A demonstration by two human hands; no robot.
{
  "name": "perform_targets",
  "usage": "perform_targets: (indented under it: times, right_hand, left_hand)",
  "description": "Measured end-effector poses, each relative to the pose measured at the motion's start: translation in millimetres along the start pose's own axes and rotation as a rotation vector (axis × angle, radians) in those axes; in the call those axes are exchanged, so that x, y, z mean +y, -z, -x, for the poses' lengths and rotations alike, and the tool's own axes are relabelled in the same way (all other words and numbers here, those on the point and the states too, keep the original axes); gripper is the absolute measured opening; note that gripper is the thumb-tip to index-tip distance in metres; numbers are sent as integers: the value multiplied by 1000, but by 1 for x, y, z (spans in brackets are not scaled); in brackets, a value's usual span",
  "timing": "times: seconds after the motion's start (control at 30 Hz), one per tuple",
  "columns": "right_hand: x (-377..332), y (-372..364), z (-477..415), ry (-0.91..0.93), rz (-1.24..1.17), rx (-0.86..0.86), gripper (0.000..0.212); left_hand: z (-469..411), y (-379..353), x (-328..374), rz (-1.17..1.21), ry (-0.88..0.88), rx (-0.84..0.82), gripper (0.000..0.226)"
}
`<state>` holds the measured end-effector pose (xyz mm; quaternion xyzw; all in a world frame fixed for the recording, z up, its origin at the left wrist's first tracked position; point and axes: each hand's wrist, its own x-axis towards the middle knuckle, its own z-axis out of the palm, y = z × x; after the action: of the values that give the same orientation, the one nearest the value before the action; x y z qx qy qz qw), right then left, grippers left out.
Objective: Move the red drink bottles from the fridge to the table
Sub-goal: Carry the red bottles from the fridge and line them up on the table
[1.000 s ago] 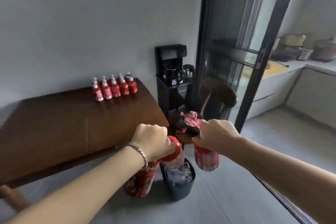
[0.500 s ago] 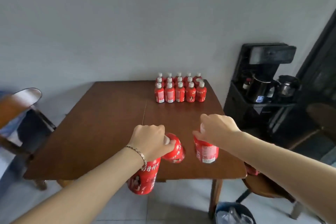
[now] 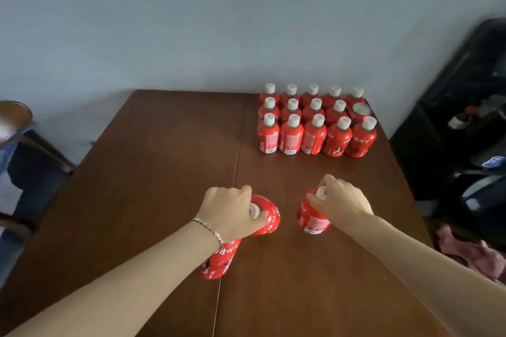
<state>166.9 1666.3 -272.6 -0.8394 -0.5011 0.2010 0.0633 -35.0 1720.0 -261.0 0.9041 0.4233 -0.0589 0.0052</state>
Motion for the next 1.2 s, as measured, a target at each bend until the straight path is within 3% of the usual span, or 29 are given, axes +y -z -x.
perform_targets:
  times: [0.27, 0.5, 0.6, 0.67, 0.77, 0.87, 1.07, 1.2]
  right_hand:
    - [-40, -31, -115, -9, -178, -56, 29]
    - [-76, -49, -195, 91, -274, -79, 37]
    - [-81, -55, -203, 122, -379, -51, 43]
    - [-75, -58, -198, 148, -371, -55, 62]
    - [-58, -65, -193, 59, -375, -152, 86]
    - [-48, -76, -193, -24, -457, -229, 81]
    - [-54, -91, -190, -111, -624, -149, 72]
    - [-43, -84, -185, -84, -498, -316, 80]
  left_hand:
    - [-82, -39, -39, -4, -168, -70, 53]
    - [-116, -63, -46, 84, -165, -132, 54]
    - [-121, -68, -46, 107, -180, -133, 55]
    - [-124, -68, -44, 118, -192, -113, 55]
    - [-128, -70, -44, 181, -219, 46, 56]
    - [-131, -79, -46, 173, -232, 113, 51]
    - [-131, -89, -47, 183, -224, 167, 48]
    - [-132, -89, -49, 177, -210, 147, 50]
